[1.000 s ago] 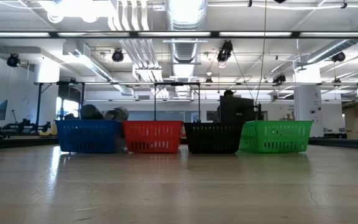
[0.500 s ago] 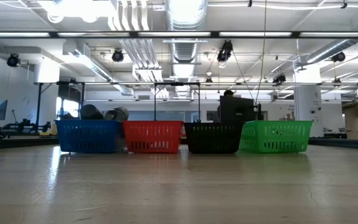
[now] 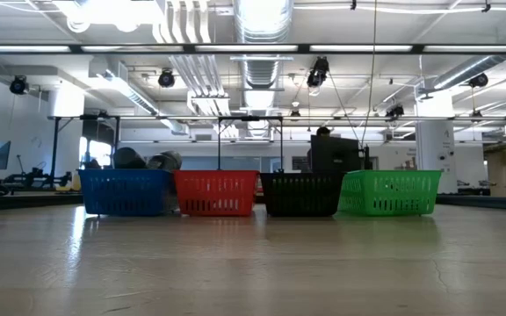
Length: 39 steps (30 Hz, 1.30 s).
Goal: Pick & Place Travel size toiletries
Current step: Put the razor into the green bin
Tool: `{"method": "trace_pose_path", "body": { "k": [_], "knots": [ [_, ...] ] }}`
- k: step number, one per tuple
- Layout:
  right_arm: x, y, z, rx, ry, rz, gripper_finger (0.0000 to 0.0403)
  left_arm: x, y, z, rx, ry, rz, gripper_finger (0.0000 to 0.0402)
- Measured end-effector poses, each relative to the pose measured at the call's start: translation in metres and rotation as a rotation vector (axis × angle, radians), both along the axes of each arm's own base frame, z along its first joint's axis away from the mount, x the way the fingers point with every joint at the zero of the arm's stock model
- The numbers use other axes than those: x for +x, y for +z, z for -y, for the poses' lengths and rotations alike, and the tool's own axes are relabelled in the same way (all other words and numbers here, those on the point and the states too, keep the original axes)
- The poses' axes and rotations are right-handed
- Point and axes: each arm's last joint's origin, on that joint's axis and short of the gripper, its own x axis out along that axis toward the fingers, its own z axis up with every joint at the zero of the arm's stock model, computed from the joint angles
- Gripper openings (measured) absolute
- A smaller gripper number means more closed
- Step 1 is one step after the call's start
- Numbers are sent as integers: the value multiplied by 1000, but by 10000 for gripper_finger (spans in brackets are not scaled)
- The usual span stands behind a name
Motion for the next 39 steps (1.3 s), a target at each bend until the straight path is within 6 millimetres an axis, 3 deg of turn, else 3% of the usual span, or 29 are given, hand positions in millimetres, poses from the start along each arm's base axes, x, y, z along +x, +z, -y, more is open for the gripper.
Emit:
{"method": "trace_pose_path", "body": {
  "k": [10, 23, 30, 36, 39],
  "knots": [
    [1, 0, 3, -5, -18, -1, 171, 0, 1, 1, 1, -23, 8, 39],
    [2, -2, 5, -27, -19, -16, 26, 0, -2, 1, 17, -18, -21, 39],
    [0, -13, 8, -4, -49, -121, 26, 1, -14, -1, 3, 47, -163, 56],
    [-8, -24, 13, 48, -162, -249, 26, 0, -28, 1, -1, 39, -301, 131],
    [-17, -32, 18, 106, -245, -339, 26, -4, -45, 1, -14, 45, -483, 167]
  ]
}}
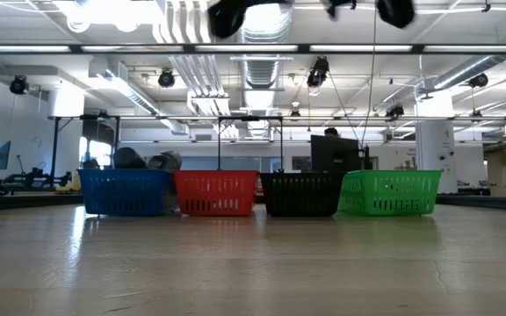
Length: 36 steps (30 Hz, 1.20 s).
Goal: Pick & Place Travel size toiletries
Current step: Put the razor into the green bin
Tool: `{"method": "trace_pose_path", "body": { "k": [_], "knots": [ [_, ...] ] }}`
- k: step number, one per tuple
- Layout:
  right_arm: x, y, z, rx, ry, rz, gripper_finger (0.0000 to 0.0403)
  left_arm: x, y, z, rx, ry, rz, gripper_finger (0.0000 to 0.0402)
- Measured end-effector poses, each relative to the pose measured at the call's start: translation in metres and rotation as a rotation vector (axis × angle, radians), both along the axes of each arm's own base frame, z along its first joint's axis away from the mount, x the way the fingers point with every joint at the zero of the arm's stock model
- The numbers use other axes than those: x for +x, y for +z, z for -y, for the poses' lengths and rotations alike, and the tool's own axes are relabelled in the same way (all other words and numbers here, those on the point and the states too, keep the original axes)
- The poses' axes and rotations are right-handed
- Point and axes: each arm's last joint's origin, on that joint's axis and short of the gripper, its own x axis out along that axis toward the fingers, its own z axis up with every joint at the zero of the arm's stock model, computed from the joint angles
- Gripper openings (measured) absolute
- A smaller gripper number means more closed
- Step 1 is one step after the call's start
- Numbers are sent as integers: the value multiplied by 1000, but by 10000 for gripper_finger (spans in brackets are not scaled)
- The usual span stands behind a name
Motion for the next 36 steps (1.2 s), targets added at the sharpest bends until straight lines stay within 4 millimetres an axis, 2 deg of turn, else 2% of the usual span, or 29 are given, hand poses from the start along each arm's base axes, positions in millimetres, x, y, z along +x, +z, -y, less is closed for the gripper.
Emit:
{"method": "trace_pose_path", "body": {
  "k": [4, 7, 14, 21, 29, 36],
  "knots": [
    [-18, -24, 13, 133, -107, -257, 31, -12, -25, -1, -11, 71, -286, 194],
    [-21, -51, 25, 195, -163, -396, 43, -19, -35, 6, 17, 79, -397, 198],
    [-14, -109, 59, 336, -205, -431, 36, -22, -37, 21, 35, 40, -405, 199],
    [-20, -147, 86, 452, -230, -534, 46, -27, -38, 35, 49, -4, -425, 199],
    [-16, -167, 94, 486, -207, -616, 44, -29, -39, 38, 61, -18, -444, 200],
    [-10, -169, 96, 486, -199, -631, 110, -30, -39, 37, 66, -11, -448, 200]
  ]
}}
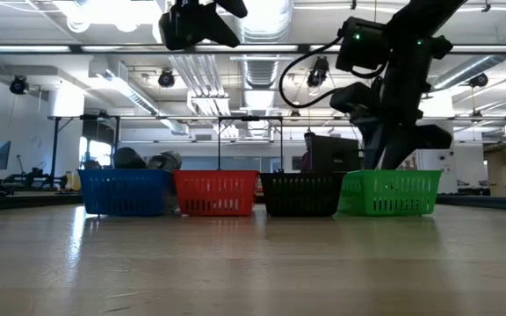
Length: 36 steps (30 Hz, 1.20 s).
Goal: Pick & Place Travel size toiletries
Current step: Put the razor into the green bin, then return to Home Position
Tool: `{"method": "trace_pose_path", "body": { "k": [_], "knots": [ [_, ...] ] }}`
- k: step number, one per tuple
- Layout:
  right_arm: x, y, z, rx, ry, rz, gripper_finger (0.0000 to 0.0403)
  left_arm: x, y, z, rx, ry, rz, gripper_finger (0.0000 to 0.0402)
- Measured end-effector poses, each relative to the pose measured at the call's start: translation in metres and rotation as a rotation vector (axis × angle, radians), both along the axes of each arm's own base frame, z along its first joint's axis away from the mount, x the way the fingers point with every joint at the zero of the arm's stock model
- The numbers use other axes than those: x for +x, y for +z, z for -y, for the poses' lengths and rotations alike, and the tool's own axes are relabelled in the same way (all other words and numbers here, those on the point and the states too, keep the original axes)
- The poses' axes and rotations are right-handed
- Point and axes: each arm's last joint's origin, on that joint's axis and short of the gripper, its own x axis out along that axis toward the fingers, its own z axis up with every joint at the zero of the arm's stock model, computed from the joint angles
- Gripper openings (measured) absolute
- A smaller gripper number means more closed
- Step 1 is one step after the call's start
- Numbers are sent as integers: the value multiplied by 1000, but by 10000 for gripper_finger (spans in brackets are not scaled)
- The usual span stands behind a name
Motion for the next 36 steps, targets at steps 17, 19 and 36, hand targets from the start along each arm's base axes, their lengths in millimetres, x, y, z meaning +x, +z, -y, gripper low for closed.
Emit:
{"method": "trace_pose_path", "body": {
  "k": [17, 19, 36],
  "knots": [
    [-28, 91, -39, -229, 287, 382, 245, -32, 25, 1, -206, 104, -8, 200],
    [-38, 102, -47, -274, 307, 441, 250, -34, 28, 5, -179, 95, 22, 200],
    [-77, 89, -58, -360, 260, 523, 212, -105, 28, -51, 69, -26, 181, 200]
  ]
}}
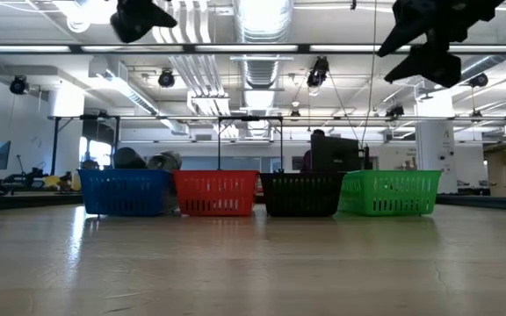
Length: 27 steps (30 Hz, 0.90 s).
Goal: Pick & Place Travel size toiletries
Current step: Return to Home Position
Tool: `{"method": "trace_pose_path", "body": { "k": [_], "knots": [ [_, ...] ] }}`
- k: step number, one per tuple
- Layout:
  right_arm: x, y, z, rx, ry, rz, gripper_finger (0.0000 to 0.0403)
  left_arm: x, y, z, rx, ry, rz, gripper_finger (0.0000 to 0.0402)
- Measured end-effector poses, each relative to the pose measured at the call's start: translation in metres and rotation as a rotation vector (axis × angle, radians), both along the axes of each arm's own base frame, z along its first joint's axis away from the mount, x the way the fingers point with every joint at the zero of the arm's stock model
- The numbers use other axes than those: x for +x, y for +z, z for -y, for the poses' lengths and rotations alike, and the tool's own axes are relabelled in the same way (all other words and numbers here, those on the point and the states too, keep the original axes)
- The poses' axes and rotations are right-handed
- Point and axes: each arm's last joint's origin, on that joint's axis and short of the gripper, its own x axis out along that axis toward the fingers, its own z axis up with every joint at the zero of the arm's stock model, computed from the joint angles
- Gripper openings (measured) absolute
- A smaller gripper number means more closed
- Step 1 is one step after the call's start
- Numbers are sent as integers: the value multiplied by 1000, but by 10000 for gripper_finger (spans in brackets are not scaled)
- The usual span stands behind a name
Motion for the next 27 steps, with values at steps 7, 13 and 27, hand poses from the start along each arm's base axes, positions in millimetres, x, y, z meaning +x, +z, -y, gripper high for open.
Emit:
{"method": "trace_pose_path", "body": {
  "k": [7, 13, 27],
  "knots": [
    [2, 2, 5, -91, -43, 18, 201, -55, -26, -16, 8, 72, 236, 200],
    [5, 5, 5, -122, -16, 53, 194, -80, -66, -17, 15, 110, 380, 200],
    [6, 26, 5, -225, 41, 244, 215, -106, -163, -19, -68, 252, 514, 200]
  ]
}}
